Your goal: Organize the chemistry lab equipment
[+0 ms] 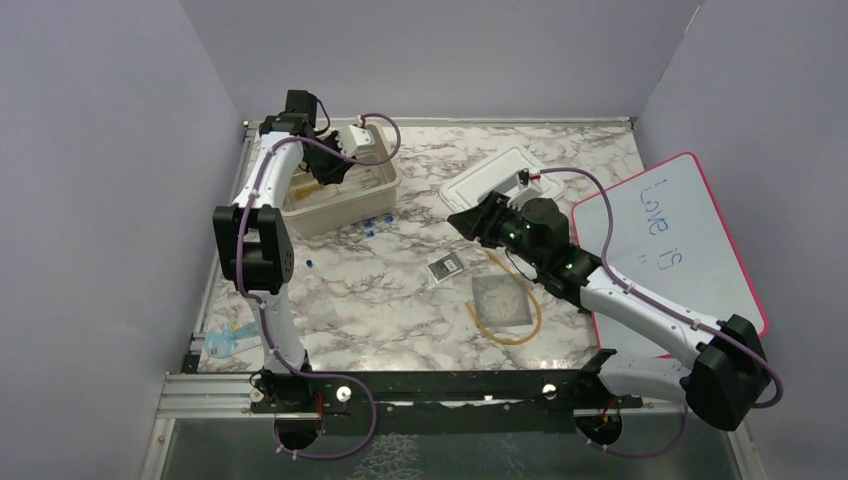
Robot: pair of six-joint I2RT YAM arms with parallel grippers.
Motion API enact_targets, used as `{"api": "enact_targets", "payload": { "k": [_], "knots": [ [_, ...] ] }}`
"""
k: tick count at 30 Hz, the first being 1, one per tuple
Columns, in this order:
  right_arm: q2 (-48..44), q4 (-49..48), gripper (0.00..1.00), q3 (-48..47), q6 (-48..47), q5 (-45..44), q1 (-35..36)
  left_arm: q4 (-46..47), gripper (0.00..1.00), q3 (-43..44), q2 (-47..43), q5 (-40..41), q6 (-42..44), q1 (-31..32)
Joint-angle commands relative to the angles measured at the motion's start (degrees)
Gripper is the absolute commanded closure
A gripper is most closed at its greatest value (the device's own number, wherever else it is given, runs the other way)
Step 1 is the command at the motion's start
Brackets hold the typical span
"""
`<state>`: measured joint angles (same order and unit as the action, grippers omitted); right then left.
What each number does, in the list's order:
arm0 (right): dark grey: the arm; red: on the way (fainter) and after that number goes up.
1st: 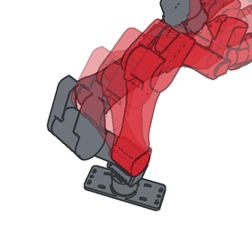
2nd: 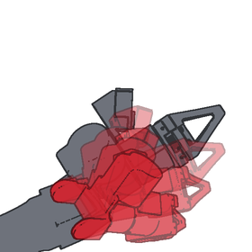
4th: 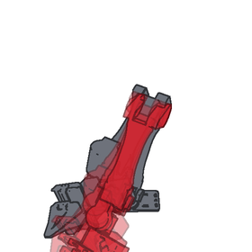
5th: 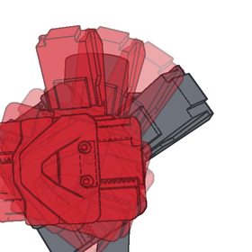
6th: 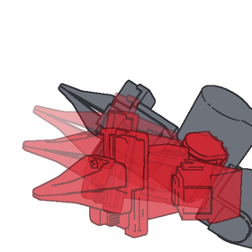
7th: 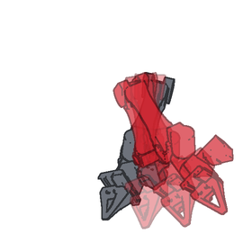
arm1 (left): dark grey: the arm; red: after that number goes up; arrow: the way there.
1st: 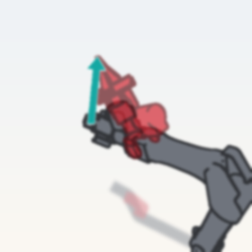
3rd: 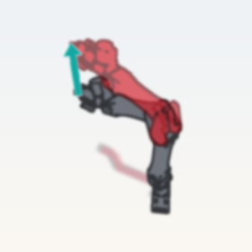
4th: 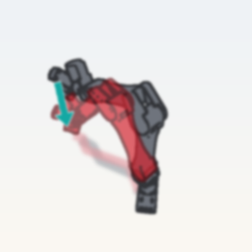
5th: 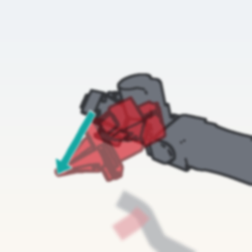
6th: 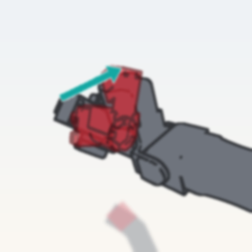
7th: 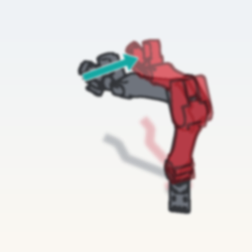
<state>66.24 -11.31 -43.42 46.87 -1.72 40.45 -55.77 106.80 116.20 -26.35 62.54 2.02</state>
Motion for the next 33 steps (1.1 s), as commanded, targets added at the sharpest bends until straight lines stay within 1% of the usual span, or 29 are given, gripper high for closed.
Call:
{"api": "enact_targets", "payload": {
  "k": [1,6,9,11,14,17,18,21,24,26,29,31,33],
  "knots": [
    [1.8,7.9,0.47,-3.0,-0.4,-2.5,0.2,0.9,0.66,2.0,-7.8,-2.2,-0.9,0.2],
    [3.6,16.5,0.45,-4.6,-1.9,-6.8,0.2,3.5,0.61,1.2,-14.9,-5.7,-2.9,0.4],
    [4.1,19.8,0.43,-5.2,-4.1,-9.9,0.2,6.7,0.59,-2.3,-20.6,-7.5,-4.0,1.2],
    [4.5,22.2,0.4,-5.6,-5.7,-12.5,0.1,10.0,0.59,-5.7,-25.8,-6.5,-4.9,3.2],
    [5.0,26.1,0.38,-6.5,-8.1,-15.6,-0.9,15.4,0.58,-11.5,-32.4,-4.7,-6.0,8.1],
    [5.5,29.0,0.38,-6.8,-9.9,-15.1,-3.8,22.4,0.55,-17.7,-38.5,-5.1,-7.2,13.5],
    [5.8,30.0,0.38,-6.9,-10.2,-14.7,-5.2,26.2,0.54,-20.1,-40.2,-5.6,-9.0,14.6],
    [5.9,32.0,0.37,-6.3,-11.1,-13.3,-9.0,38.0,0.51,-25.7,-44.1,-7.3,-20.0,16.6],
    [5.8,31.6,0.37,-4.3,-11.0,-11.6,-11.7,51.7,0.49,-33.2,-47.6,-8.7,-35.1,17.6],
    [6.0,30.8,0.37,-3.0,-10.9,-10.9,-12.2,61.6,0.49,-39.0,-49.4,-4.7,-47.9,19.0],
    [7.6,29.0,0.39,-1.4,-10.8,-9.4,-12.8,65.8,0.49,-44.9,-50.7,2.6,-60.1,21.6],
    [8.8,26.7,0.41,-0.5,-11.5,-7.3,-13.3,65.9,0.49,-48.0,-51.2,5.4,-67.8,22.1],
    [10.1,24.5,0.44,0.1,-11.8,-6.3,-13.4,65.7,0.49,-50.9,-51.5,6.8,-73.7,22.1]
  ]
}}
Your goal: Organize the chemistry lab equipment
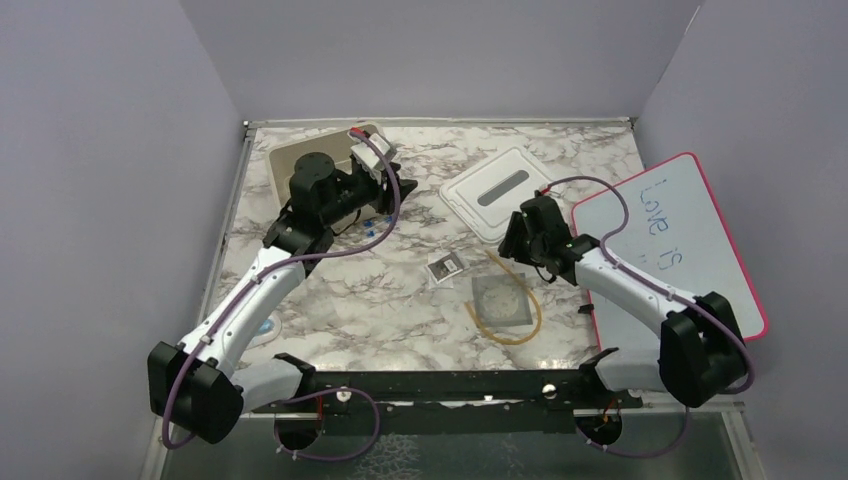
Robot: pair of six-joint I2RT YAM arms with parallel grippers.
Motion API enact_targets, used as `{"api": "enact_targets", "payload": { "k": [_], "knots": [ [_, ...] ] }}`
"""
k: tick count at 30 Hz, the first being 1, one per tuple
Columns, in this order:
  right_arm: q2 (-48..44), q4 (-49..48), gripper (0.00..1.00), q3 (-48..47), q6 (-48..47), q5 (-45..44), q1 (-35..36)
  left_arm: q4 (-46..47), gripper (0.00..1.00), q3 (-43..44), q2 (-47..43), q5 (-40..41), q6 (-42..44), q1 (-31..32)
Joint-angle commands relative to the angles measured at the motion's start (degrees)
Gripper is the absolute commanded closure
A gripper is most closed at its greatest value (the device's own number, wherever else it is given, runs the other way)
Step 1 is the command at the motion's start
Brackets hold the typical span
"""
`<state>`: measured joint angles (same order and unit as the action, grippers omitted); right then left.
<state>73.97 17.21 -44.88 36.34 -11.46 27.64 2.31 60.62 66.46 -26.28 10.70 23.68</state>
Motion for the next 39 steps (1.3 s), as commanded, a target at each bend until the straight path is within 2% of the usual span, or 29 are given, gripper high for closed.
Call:
{"api": "enact_targets", "payload": {
  "k": [1,7,12,16,23,26,29,35,39],
  "knots": [
    [3.0,-5.0,0.45,1.5,-1.3,3.5,-0.6,7.0,0.49,-5.7,-1.7,6.7,-23.6,0.5],
    [7.1,-9.4,0.58,1.6,-1.1,3.5,-1.0,5.1,0.49,-10.2,-0.1,1.1,-32.1,0.5],
    [8.4,-13.6,0.71,3.4,-0.1,3.6,-1.1,5.3,0.51,-13.0,0.9,3.5,-38.5,0.6],
    [6.1,-15.7,0.85,4.9,0.1,4.4,-1.1,5.0,0.51,-13.6,1.3,4.3,-41.0,0.5],
    [-3.6,-16.7,0.96,6.8,-1.7,8.8,-1.1,4.9,0.5,-12.4,2.9,1.4,-44.0,0.7],
    [-6.1,-16.7,0.97,6.7,-2.4,13.9,-1.1,4.9,0.48,-11.8,4.0,-0.6,-45.7,0.8],
    [-7.5,-20.4,0.98,6.5,-2.7,20.4,-1.1,5.1,0.41,-11.8,4.8,-1.6,-50.2,0.8],
    [-7.5,-31.7,0.99,7.1,-0.1,37.7,-1.1,14.6,0.3,-17.0,3.7,-0.4,-62.1,1.1],
    [-6.3,-37.8,0.99,7.1,2.6,45.8,-1.1,15.1,0.27,-17.0,4.1,-0.8,-63.0,1.3]
  ]
}}
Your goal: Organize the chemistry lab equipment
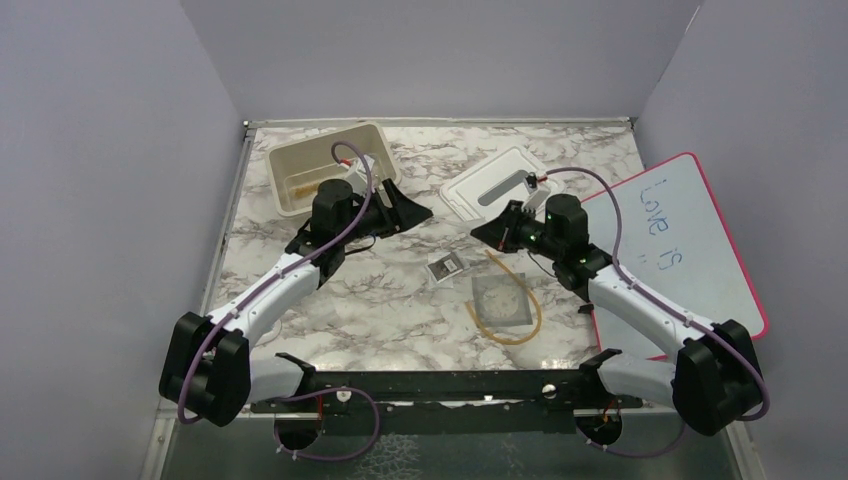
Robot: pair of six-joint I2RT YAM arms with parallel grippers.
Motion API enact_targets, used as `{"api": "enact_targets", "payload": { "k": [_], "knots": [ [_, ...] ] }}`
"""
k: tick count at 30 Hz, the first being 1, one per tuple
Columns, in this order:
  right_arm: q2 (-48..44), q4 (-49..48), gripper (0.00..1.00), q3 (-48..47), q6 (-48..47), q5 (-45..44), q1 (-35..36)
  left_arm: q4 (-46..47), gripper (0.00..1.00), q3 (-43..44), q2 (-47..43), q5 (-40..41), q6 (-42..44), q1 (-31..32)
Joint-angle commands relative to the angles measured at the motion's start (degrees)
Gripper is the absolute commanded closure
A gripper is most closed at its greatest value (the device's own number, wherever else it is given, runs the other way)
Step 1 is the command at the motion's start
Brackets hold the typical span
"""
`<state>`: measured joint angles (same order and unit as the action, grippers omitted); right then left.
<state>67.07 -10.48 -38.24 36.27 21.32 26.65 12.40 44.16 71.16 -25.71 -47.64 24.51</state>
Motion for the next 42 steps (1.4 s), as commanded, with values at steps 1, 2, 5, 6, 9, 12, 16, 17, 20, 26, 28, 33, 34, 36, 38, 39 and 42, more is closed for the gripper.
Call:
{"api": "enact_targets", "payload": {
  "k": [1,2,5,6,9,12,16,17,20,26,28,33,34,36,38,39,42],
  "knots": [
    [0.8,-11.2,0.99,0.4,2.9,14.2,-0.1,5.0,0.26,-0.4,-0.3,-2.0,-5.1,0.4],
    [1.1,-11.8,0.99,0.3,3.2,15.2,-0.1,5.1,0.26,-0.3,0.1,-2.8,-5.7,0.5],
    [2.0,-12.6,0.99,0.0,3.8,16.8,-0.1,5.8,0.28,0.4,1.6,-5.8,-7.2,0.9],
    [2.2,-12.9,0.99,0.0,4.0,17.1,-0.1,6.2,0.32,0.8,2.1,-6.9,-7.2,1.2],
    [2.8,-13.5,0.99,-0.1,4.2,17.5,-0.1,6.3,0.45,1.6,2.7,-8.9,-7.0,1.7],
    [3.2,-13.5,0.99,-0.2,4.5,16.8,-0.1,6.2,0.53,1.3,2.4,-10.2,-7.1,2.2],
    [3.9,-14.0,0.99,-0.2,4.9,16.8,-0.1,6.3,0.62,-0.6,0.8,-9.8,-7.2,2.5],
    [4.1,-14.3,0.99,-0.2,5.0,17.0,-0.1,6.4,0.65,-1.1,0.6,-9.5,-7.1,2.6],
    [4.5,-14.9,0.99,-0.2,4.7,18.0,-0.1,6.4,0.75,-1.5,0.2,-8.6,-6.5,2.6],
    [4.7,-11.9,0.99,-1.0,2.0,17.1,-0.1,6.4,0.98,-1.2,1.0,-9.3,-5.7,2.6],
    [4.8,-11.5,0.91,-1.2,2.3,17.1,-0.1,6.3,1.0,-1.2,1.0,-9.5,-5.3,2.6],
    [3.9,-7.4,0.55,-2.2,2.3,14.1,-0.1,0.2,1.0,1.4,-0.2,-4.6,0.7,2.5],
    [3.3,-6.5,0.51,-2.4,2.1,13.2,-0.1,-4.4,1.0,3.1,-0.4,-2.0,4.1,2.5],
    [1.9,-4.0,0.47,-2.6,1.8,10.6,-0.1,-12.6,1.0,6.9,-0.9,3.8,10.4,2.3],
    [0.2,-1.9,0.46,-2.7,0.9,7.9,-0.1,-19.6,1.0,10.6,-1.5,9.5,15.9,1.9],
    [-0.4,-0.8,0.46,-2.7,0.4,6.8,-0.1,-22.6,1.0,12.3,-1.7,12.5,18.6,1.5],
    [-1.9,1.9,0.46,-2.8,-1.0,4.0,-0.1,-29.7,1.0,17.7,-1.7,20.9,24.5,-0.5]
  ]
}}
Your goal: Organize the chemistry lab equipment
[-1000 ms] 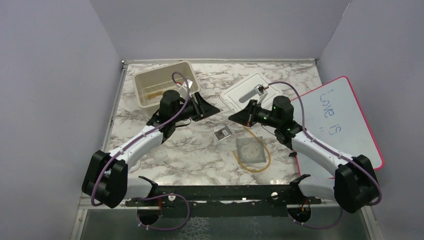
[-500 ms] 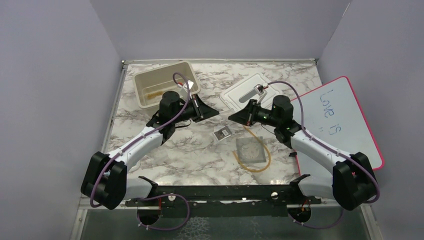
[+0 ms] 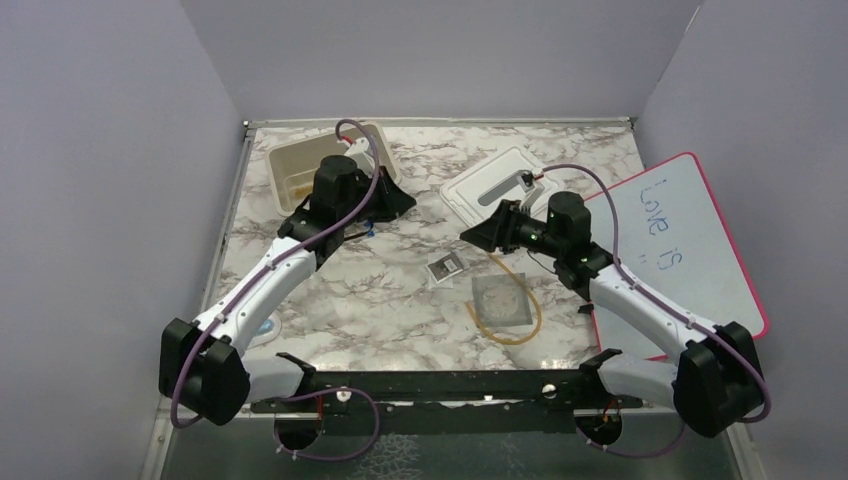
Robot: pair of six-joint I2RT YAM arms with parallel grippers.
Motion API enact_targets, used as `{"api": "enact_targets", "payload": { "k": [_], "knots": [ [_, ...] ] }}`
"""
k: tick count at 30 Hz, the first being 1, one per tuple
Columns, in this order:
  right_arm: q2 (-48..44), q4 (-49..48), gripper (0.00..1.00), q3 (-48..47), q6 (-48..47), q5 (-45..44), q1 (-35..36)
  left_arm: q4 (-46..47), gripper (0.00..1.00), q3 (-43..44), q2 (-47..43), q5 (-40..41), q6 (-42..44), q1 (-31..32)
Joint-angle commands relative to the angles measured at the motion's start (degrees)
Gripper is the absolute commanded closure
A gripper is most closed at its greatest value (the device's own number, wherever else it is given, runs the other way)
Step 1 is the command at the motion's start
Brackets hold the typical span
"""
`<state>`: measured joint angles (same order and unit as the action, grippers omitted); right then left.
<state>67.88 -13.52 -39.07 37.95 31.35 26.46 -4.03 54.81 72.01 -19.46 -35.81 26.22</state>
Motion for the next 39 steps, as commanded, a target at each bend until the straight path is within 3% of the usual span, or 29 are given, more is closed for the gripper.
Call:
{"api": "enact_targets", "payload": {
  "k": [1,9,12,27,32,39],
  "knots": [
    [-2.8,5.5,0.45,-1.7,-2.9,-6.8,0.1,-14.9,1.0,8.6,-2.4,16.5,14.1,-3.3],
    [-3.3,5.8,0.45,0.7,-1.6,-7.8,0.1,-21.5,1.0,14.7,2.8,23.3,18.5,-19.2],
    [-3.3,5.8,0.46,1.4,-1.3,-8.1,0.1,-23.1,1.0,16.4,6.6,26.9,20.0,-22.3],
    [-3.4,8.1,0.46,2.6,-1.2,-11.0,0.1,-31.0,1.0,27.3,28.5,30.4,23.5,-26.8],
    [-3.0,8.8,0.46,2.8,-1.0,-12.6,0.1,-35.4,0.89,32.2,34.1,26.5,24.4,-28.9],
    [-2.7,13.3,0.46,2.3,-0.5,-18.8,0.1,-36.4,0.76,33.7,33.9,27.2,24.4,-28.8]
  ]
}}
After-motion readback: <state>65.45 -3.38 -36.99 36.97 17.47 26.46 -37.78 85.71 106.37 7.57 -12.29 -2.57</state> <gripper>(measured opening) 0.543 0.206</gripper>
